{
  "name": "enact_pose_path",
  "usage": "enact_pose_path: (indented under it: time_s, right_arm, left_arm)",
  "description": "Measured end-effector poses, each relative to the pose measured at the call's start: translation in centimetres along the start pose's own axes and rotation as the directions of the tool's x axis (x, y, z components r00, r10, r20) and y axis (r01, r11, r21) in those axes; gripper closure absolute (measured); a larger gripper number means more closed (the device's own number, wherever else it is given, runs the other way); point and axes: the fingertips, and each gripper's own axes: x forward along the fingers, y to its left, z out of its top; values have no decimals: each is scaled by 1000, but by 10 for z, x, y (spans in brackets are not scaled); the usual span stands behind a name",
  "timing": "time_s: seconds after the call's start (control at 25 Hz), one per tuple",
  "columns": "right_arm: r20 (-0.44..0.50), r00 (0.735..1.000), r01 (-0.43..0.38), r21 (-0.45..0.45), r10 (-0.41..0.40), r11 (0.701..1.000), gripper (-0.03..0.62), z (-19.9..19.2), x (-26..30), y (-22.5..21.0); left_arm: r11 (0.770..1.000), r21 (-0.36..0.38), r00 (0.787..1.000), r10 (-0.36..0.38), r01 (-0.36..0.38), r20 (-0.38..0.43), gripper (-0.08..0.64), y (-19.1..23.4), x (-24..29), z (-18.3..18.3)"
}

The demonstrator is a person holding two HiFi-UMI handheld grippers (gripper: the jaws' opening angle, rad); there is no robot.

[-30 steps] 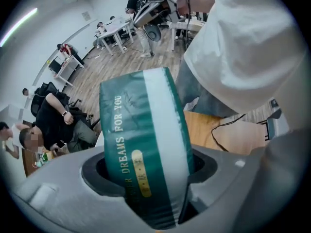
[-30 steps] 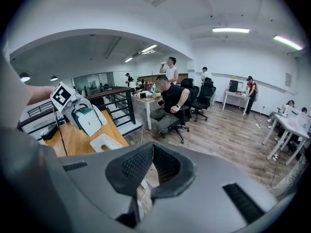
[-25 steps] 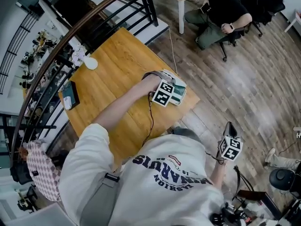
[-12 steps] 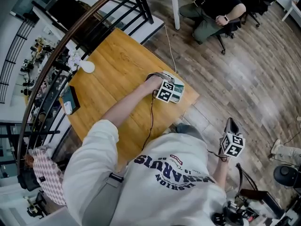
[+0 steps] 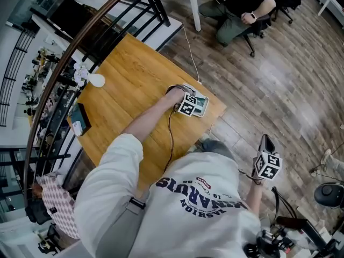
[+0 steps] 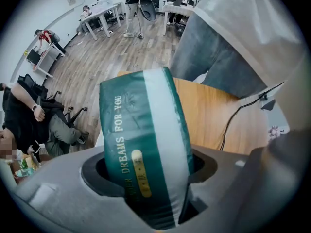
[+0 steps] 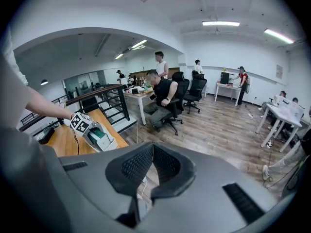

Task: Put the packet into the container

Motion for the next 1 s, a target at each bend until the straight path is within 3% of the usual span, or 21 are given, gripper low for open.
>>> enact_pose_path:
  time_s: [0.24,0.44,1.0]
  right_arm:
    - [-5,1000,-1,-26,0,1000,583,3,-5,3]
    - [-1,1000,-8,-54,8,998,583,12,-2,11]
    - [-6,999,-50,-72,50,996,584,17,10,33]
  left_arm:
    - [1000,-25,1000,14,-14,7,242,1,30,4]
    - [995,-87,998,51,-47,44,222,4,43,4]
    - [995,-56,995,90,-87,44,180,7,33,1]
